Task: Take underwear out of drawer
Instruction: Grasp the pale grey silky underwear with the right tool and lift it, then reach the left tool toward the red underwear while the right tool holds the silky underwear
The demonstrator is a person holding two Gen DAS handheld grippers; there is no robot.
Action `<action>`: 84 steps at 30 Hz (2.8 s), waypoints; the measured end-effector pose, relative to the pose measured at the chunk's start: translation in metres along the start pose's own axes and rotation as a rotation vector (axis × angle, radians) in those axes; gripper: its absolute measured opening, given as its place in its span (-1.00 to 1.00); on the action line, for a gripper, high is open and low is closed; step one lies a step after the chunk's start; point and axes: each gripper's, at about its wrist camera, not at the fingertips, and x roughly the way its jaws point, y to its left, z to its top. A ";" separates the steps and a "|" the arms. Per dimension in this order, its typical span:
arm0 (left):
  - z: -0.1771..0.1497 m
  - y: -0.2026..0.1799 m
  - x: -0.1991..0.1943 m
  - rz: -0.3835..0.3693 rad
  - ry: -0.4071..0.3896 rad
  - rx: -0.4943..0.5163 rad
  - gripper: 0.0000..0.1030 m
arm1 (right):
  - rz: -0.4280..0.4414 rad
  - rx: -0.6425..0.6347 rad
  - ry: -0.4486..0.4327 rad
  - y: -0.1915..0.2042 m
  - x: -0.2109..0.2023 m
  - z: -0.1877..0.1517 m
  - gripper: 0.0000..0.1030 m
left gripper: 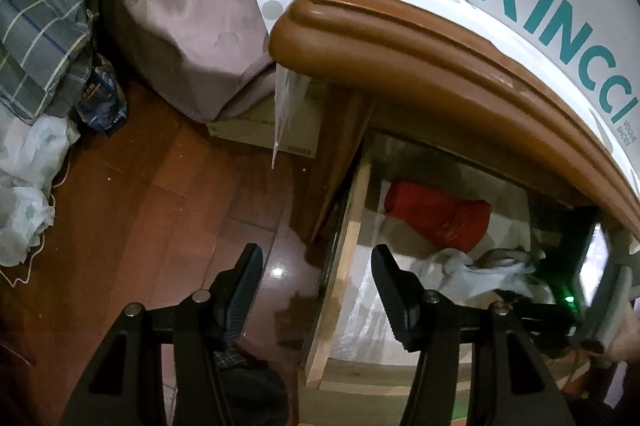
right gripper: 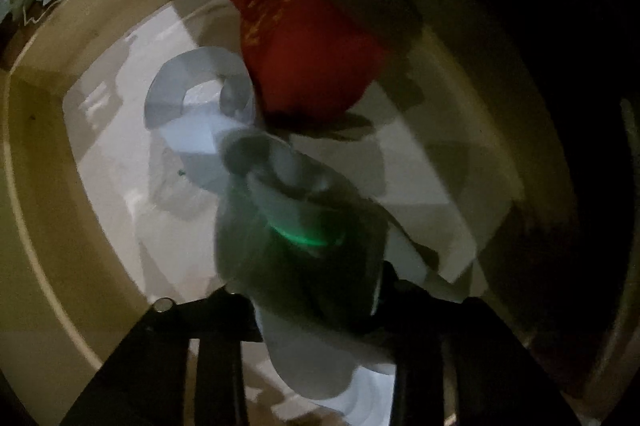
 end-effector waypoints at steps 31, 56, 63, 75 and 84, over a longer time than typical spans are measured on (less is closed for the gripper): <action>-0.021 -0.060 0.007 0.022 -0.032 0.265 0.13 | 0.040 0.786 -0.341 -0.019 -0.121 -0.113 -0.57; -0.048 -0.102 0.030 0.172 -0.060 0.547 0.13 | 0.054 0.934 -0.495 -0.039 -0.137 -0.163 -0.55; -0.062 -0.115 0.034 0.254 -0.088 0.669 0.13 | 0.067 0.938 -0.509 -0.040 -0.137 -0.168 -0.54; -0.059 -0.115 0.051 0.417 -0.130 0.920 0.13 | 0.090 0.944 -0.531 -0.046 -0.139 -0.175 -0.54; -0.072 -0.128 0.063 0.525 -0.237 1.187 0.13 | 0.104 0.951 -0.535 -0.046 -0.139 -0.177 -0.53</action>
